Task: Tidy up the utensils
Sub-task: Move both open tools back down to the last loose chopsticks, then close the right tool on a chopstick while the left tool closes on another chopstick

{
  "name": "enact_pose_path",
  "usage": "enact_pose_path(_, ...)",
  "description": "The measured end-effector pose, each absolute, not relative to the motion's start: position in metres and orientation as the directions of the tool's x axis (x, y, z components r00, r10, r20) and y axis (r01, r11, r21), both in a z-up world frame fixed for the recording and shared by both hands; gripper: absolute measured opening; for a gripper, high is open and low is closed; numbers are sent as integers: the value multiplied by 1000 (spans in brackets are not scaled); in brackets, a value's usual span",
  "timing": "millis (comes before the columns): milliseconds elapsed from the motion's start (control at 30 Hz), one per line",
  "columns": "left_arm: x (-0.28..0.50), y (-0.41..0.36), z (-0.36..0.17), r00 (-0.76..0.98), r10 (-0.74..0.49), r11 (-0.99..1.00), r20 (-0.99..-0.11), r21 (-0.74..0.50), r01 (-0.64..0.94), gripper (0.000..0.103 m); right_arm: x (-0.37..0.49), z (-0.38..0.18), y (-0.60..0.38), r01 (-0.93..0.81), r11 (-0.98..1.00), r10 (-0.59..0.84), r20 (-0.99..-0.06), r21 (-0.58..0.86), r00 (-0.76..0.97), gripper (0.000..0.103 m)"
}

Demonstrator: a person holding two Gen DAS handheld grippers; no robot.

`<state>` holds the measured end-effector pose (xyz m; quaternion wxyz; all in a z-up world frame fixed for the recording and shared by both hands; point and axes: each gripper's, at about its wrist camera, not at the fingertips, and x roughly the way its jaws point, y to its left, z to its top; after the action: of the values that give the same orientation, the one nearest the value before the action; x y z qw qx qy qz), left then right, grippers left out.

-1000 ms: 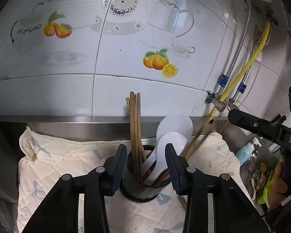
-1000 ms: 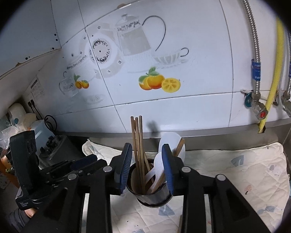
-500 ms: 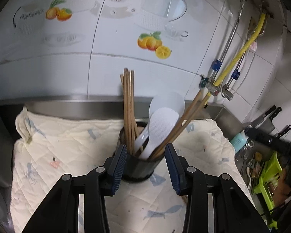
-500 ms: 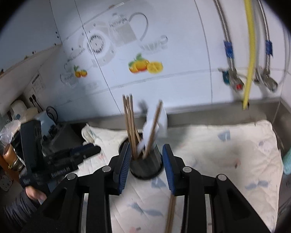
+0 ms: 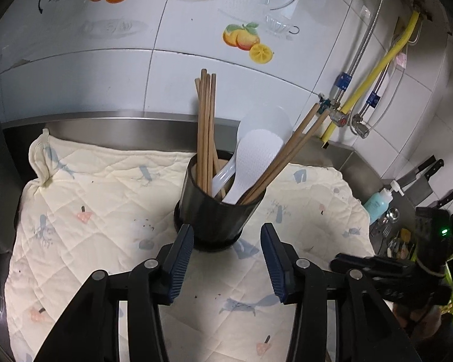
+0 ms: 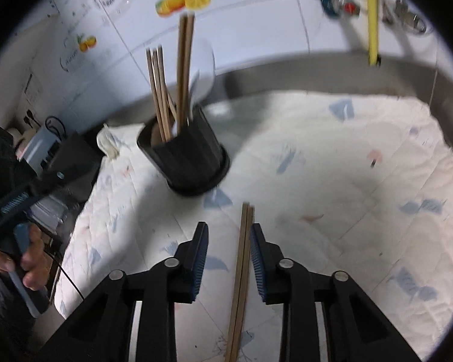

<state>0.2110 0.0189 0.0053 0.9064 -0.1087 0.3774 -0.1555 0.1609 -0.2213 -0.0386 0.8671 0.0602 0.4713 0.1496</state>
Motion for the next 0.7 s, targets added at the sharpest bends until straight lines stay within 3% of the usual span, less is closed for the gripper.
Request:
enact_pose_path(133,207,18,2,666,-358,930,-654,-316,189,50,165,-57,-224,-191,944,327,-816,267,476,18)
enact_pose_path(700,203,13,-18,647,-329,939,-688,-311,147,50,191,-98,-227,-185,927,375,-842,328,387,18)
